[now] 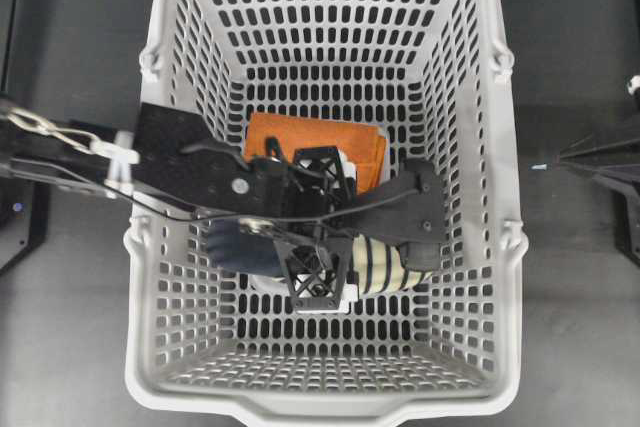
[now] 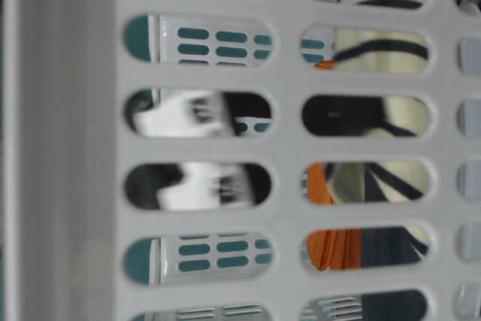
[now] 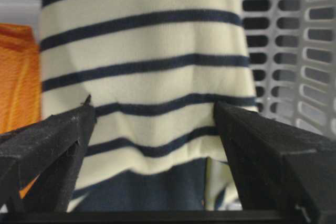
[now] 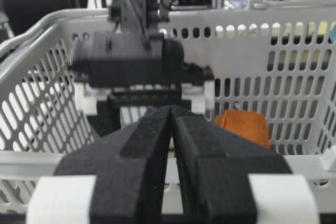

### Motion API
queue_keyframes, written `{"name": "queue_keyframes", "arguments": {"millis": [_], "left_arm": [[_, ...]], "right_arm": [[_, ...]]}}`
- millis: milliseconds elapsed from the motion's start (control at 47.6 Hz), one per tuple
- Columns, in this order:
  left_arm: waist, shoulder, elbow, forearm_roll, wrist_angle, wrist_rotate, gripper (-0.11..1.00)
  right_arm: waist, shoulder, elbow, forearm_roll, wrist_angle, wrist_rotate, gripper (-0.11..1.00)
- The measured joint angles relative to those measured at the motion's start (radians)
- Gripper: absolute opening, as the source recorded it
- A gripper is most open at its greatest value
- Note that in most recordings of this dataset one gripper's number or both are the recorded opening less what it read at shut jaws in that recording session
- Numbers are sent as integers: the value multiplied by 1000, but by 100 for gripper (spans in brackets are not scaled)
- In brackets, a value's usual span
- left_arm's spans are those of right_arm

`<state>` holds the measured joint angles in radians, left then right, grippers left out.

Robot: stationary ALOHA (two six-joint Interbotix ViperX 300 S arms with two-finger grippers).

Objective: Pick up the slipper from the shopping basket with the left arm.

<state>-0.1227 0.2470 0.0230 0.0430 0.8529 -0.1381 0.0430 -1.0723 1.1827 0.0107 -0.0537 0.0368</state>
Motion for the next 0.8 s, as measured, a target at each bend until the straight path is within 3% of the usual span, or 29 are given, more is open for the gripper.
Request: {"name": "queue_keyframes", "arguments": {"millis": [294, 399, 630, 798], "left_arm": [[0, 12, 32, 0, -17, 0, 83], [0, 12, 40, 0, -15, 11, 65], [0, -6, 14, 0, 41, 72, 9], [8, -35, -89, 0, 179, 98, 5]], "right_arm": [[-2, -3, 8, 0, 5, 0, 1], [-3, -5, 9, 0, 5, 0, 1], [-8, -5, 9, 0, 3, 0, 1], [-12, -12, 9, 2, 5, 0, 1]]}}
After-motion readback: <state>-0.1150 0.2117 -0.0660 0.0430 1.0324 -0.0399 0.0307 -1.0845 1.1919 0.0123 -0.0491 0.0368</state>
